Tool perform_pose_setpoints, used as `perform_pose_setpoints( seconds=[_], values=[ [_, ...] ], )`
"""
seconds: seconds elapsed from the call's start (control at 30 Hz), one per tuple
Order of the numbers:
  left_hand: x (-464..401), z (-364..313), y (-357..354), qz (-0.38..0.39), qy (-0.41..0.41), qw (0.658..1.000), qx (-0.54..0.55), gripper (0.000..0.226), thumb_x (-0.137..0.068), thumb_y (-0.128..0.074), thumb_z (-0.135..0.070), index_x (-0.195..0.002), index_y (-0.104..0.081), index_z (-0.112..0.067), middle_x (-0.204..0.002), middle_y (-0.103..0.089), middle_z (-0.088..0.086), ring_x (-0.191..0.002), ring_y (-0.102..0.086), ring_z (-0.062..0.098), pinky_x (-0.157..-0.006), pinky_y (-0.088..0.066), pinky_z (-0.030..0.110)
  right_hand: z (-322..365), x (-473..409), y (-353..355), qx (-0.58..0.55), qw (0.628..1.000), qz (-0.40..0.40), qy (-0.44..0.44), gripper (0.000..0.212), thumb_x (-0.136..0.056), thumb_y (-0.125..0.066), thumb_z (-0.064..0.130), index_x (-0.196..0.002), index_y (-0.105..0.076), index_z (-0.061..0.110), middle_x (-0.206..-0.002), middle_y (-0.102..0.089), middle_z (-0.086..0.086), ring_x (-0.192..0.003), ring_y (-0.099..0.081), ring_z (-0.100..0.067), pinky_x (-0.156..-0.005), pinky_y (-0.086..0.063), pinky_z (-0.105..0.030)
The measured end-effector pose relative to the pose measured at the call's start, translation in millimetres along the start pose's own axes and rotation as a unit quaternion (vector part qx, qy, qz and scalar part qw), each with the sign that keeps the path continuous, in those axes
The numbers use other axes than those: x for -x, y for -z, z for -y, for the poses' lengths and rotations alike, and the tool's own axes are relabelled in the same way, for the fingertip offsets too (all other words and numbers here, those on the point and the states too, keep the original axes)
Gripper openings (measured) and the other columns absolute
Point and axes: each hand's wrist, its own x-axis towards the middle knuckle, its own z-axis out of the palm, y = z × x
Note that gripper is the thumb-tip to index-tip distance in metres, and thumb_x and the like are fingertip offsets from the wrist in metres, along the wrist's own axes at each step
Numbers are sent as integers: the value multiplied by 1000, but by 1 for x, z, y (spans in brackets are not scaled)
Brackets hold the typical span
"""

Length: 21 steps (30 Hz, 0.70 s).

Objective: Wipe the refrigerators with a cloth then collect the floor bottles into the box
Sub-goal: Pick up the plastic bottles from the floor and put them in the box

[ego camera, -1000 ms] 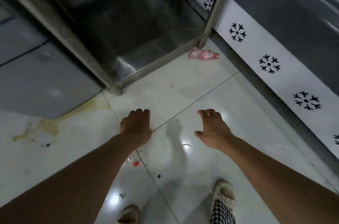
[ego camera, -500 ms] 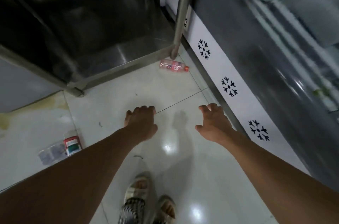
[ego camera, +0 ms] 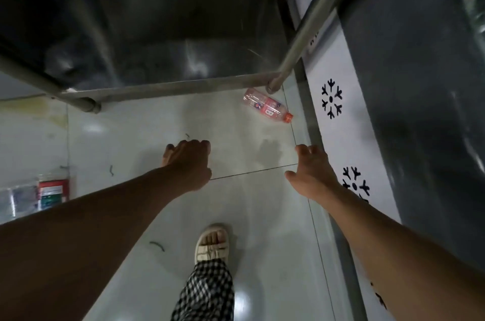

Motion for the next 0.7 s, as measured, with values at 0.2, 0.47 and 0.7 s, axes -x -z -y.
perform_pose_setpoints(
  seconds=[0.2, 0.47, 0.7],
  values=[
    [-70, 3, -30, 15, 34, 999, -2, 40, -86, -55, -19, -124, -46, -15, -117, -56, 6, -115, -47, 26, -98, -31, 38, -3, -92, -18, 17, 999, -8, 49, 73, -87, -62, 28, -145, -21, 12, -140, -36, -14, -128, -37, -30, -101, -39, -38],
    [-164, 6, -87, -17, 74, 996, 44, 41, -84, -58, -17, -124, -48, -16, -113, -59, 7, -109, -52, 26, -93, -38, 37, -3, -229, -64, 44, 992, -62, 105, 86, -85, -66, 31, -150, -13, 14, -150, -28, -13, -134, -32, -30, -106, -40, -45],
    [-226, 23, -146, -39, 95, 992, 67, 39, -83, -60, -19, -121, -50, -15, -104, -60, 6, -103, -55, 27, -82, -39, 34, -4, -320, -102, 91, 981, -130, 109, 89, -80, -70, 31, -148, -15, 14, -144, -28, -16, -129, -32, -33, -103, -39, -47]
  ],
)
